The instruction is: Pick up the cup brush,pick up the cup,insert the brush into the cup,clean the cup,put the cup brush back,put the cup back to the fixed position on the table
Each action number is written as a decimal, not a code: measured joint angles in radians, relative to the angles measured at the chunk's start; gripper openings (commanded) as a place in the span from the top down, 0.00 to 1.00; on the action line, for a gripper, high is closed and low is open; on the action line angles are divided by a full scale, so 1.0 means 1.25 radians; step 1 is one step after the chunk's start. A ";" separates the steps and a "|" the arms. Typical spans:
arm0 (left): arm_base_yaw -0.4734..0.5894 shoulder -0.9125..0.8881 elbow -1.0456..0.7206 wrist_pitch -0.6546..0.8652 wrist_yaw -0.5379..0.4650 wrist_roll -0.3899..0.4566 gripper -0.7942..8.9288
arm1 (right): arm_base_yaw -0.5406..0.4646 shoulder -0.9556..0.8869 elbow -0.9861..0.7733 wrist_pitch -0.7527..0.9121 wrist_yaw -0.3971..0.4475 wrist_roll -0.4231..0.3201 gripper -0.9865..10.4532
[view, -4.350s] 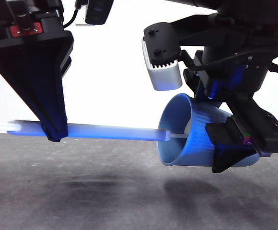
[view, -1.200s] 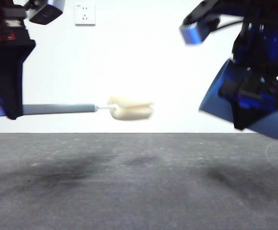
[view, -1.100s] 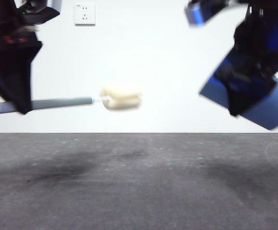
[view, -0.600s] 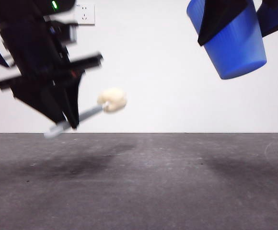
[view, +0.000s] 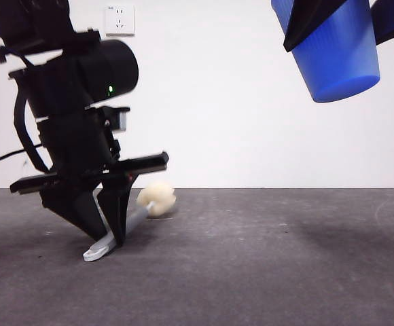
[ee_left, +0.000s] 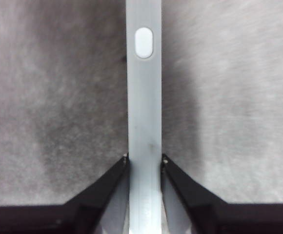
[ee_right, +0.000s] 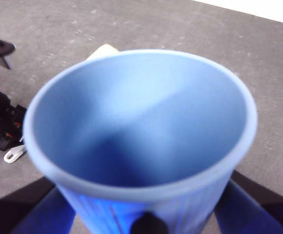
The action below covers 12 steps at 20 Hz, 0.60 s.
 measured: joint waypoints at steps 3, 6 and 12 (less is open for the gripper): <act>-0.002 0.000 0.000 0.006 -0.002 -0.006 0.82 | 0.000 0.000 0.000 -0.002 0.000 0.000 0.92; -0.003 0.000 0.000 0.005 0.014 -0.012 0.48 | 0.000 0.000 0.000 -0.001 0.000 0.000 0.92; -0.009 -0.032 0.002 -0.005 0.059 -0.011 0.49 | -0.019 0.022 0.000 0.090 -0.003 0.003 0.92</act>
